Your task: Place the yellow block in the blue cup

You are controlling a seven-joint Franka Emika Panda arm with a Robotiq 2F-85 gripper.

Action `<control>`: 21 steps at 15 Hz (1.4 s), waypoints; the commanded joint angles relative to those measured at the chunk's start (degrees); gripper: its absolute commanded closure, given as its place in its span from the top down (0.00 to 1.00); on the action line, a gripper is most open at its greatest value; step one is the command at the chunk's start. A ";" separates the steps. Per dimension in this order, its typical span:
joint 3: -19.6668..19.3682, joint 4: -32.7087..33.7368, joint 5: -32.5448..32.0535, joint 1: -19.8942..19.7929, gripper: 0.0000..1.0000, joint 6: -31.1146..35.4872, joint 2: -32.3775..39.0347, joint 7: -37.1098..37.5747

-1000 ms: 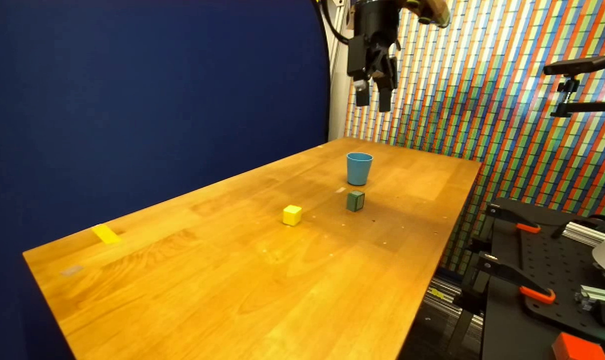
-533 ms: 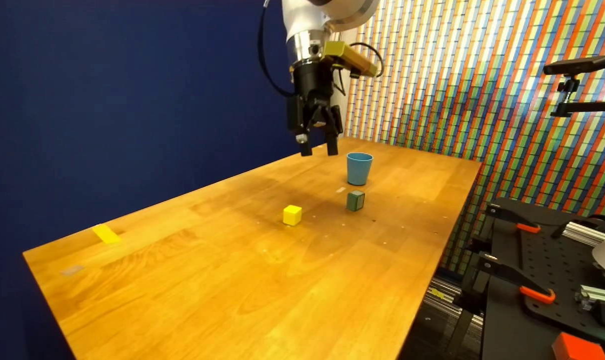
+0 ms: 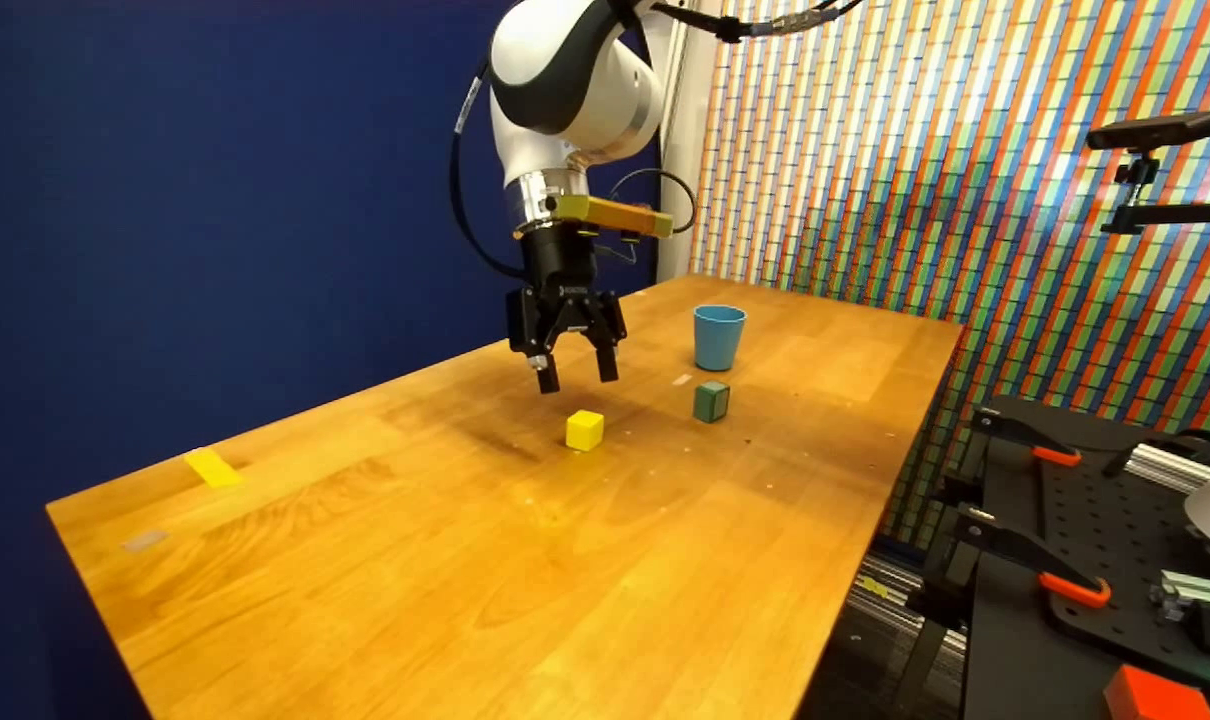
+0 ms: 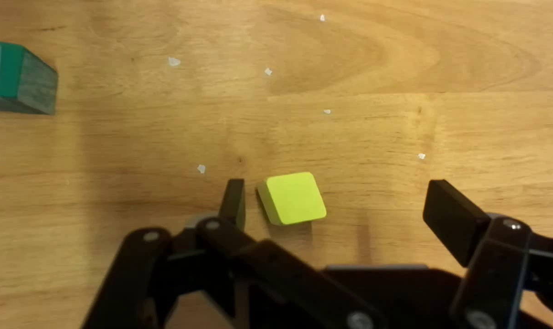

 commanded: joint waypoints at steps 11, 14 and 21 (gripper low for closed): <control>-1.33 21.33 -2.44 1.41 0.49 -14.14 15.77 7.73; -1.28 23.56 -1.97 1.27 0.27 -16.23 16.97 8.54; -5.18 15.93 1.28 -5.05 0.17 -11.87 3.97 14.42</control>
